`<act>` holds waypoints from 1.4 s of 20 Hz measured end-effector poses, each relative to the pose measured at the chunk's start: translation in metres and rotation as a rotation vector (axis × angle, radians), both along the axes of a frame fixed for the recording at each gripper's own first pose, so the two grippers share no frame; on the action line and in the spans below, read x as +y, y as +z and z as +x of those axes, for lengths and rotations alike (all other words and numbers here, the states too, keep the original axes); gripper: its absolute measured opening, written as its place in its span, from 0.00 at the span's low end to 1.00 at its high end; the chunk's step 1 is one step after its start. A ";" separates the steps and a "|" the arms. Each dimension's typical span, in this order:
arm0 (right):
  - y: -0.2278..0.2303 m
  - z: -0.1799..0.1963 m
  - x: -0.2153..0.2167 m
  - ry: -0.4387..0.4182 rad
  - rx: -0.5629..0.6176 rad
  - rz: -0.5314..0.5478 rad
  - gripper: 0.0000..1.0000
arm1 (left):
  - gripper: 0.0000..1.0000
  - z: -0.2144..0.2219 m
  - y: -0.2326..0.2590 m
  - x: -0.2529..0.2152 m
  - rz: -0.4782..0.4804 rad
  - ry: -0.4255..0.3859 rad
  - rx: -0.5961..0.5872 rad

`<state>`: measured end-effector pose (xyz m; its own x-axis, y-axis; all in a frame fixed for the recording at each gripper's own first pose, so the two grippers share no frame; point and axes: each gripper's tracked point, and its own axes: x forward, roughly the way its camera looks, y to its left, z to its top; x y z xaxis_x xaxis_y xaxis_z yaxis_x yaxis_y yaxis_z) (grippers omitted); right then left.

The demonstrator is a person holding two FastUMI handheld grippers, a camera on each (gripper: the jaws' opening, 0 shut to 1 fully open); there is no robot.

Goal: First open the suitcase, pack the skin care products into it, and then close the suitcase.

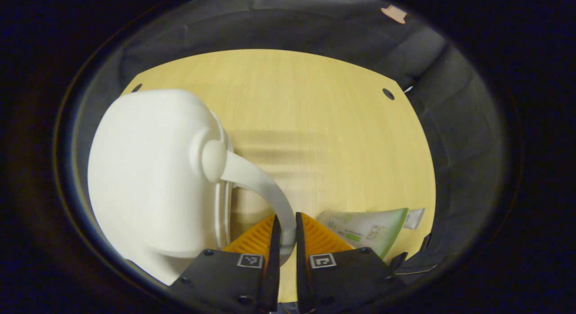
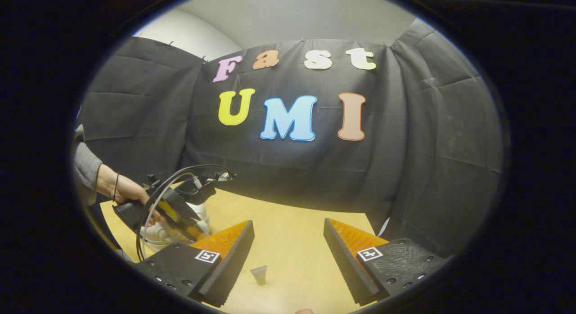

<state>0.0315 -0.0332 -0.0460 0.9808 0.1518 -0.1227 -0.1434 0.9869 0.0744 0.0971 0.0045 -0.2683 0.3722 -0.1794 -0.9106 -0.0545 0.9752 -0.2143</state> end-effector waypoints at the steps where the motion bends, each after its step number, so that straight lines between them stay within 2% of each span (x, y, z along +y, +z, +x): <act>1: 0.001 0.000 -0.002 -0.008 0.001 0.006 0.94 | 0.19 -0.002 0.007 0.001 0.015 -0.020 -0.003; 4: 0.007 -0.001 0.001 -0.021 -0.014 0.005 0.94 | 0.19 -0.006 0.038 0.007 0.022 -0.062 -0.019; 9: 0.015 -0.004 0.014 -0.047 -0.034 -0.013 0.95 | 0.20 -0.018 0.120 0.034 -0.047 -0.051 -0.042; 13: 0.027 -0.012 0.031 -0.071 -0.037 -0.018 0.95 | 0.19 -0.025 0.201 0.081 -0.097 -0.033 -0.092; 17: 0.045 -0.020 0.048 -0.122 -0.059 -0.045 0.94 | 0.19 -0.024 0.273 0.174 -0.070 -0.021 -0.182; 21: 0.059 -0.024 0.079 -0.147 -0.058 -0.022 0.95 | 0.19 -0.024 0.309 0.280 0.031 0.012 -0.271; 24: 0.065 -0.025 0.099 -0.181 -0.060 -0.040 0.94 | 0.19 -0.023 0.309 0.356 0.075 0.057 -0.299; 28: 0.069 -0.024 0.123 -0.224 -0.042 -0.041 0.95 | 0.19 -0.022 0.264 0.464 0.197 0.090 -0.307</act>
